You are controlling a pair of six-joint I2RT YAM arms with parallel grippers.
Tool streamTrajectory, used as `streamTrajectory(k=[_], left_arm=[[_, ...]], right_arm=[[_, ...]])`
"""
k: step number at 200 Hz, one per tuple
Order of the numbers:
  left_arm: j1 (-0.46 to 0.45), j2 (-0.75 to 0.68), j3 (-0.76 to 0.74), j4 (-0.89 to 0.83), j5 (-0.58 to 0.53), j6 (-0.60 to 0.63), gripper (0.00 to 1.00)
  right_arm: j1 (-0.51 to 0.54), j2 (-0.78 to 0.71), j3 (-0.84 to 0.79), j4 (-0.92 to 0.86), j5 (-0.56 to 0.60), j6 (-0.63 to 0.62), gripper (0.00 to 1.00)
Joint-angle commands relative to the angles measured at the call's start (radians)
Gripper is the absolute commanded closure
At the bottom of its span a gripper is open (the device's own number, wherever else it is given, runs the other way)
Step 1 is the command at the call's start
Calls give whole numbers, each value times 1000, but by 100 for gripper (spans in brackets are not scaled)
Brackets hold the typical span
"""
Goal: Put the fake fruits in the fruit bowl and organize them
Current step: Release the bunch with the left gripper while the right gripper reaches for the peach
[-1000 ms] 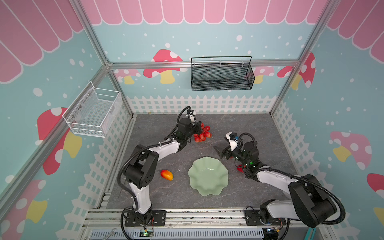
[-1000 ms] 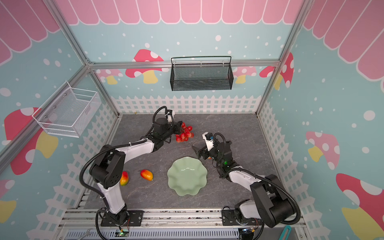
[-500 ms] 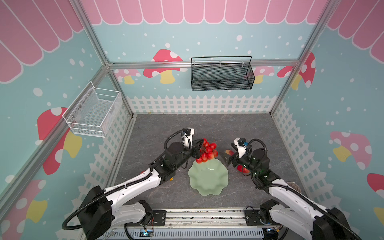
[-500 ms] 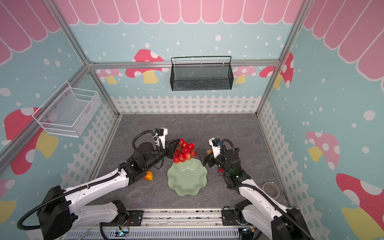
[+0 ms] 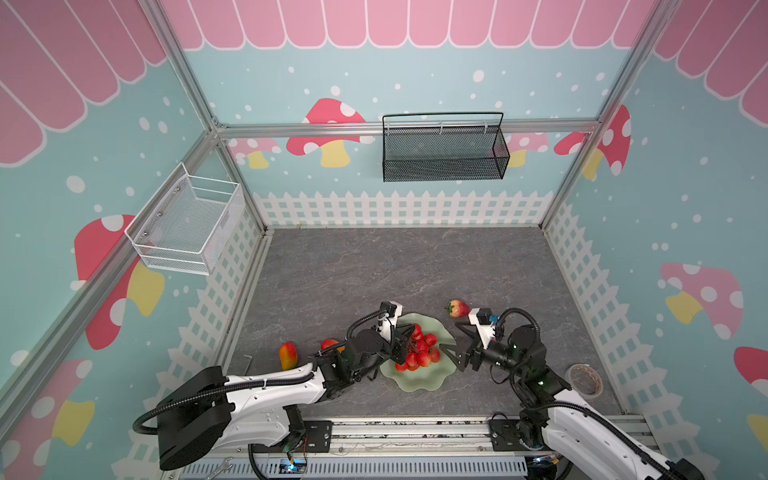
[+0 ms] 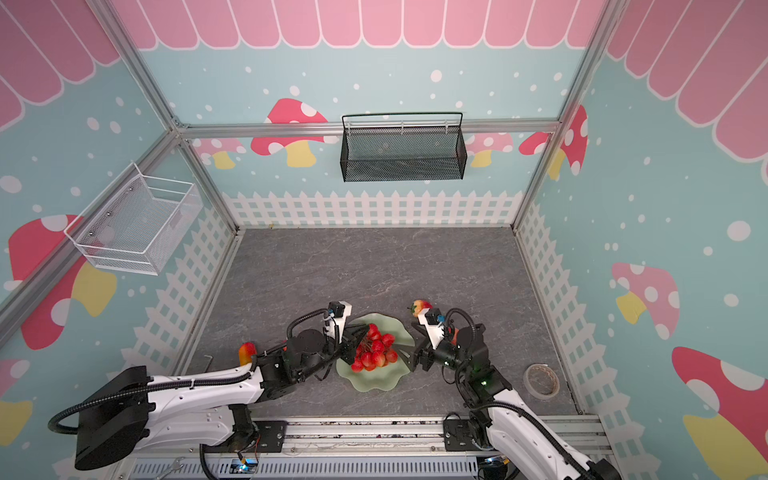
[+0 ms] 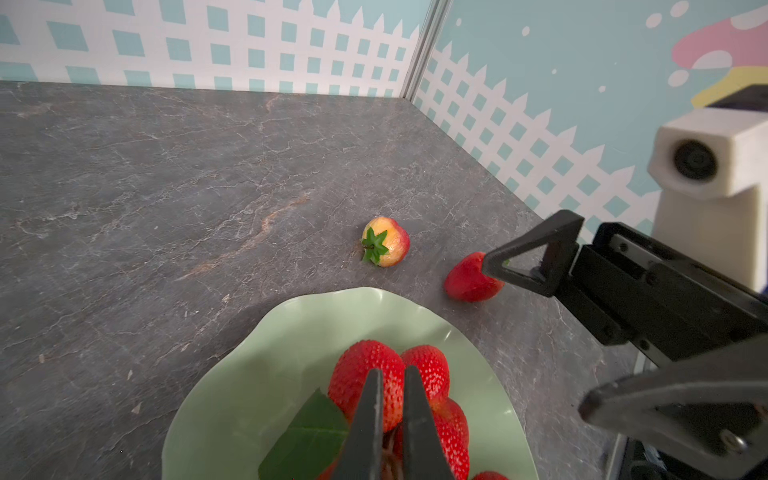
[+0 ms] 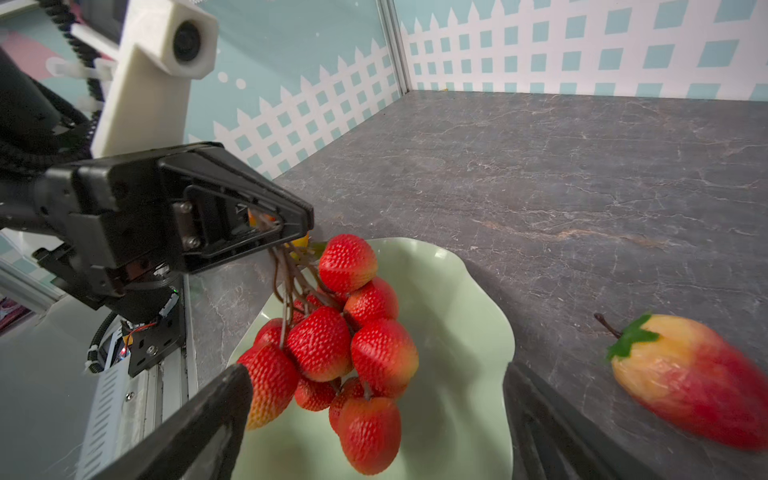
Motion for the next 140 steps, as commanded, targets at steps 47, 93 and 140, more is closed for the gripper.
streamTrajectory(k=[47, 93, 140], left_arm=[[-9, 78, -8, 67, -34, -32, 80], [-18, -39, -15, -43, -61, -8, 43], [-18, -340, 98, -536, -172, 71, 3]], right_arm=[[4, -253, -109, -57, 108, 20, 2], [4, -212, -92, -72, 153, 22, 2], [2, 113, 266, -393, 429, -58, 2]])
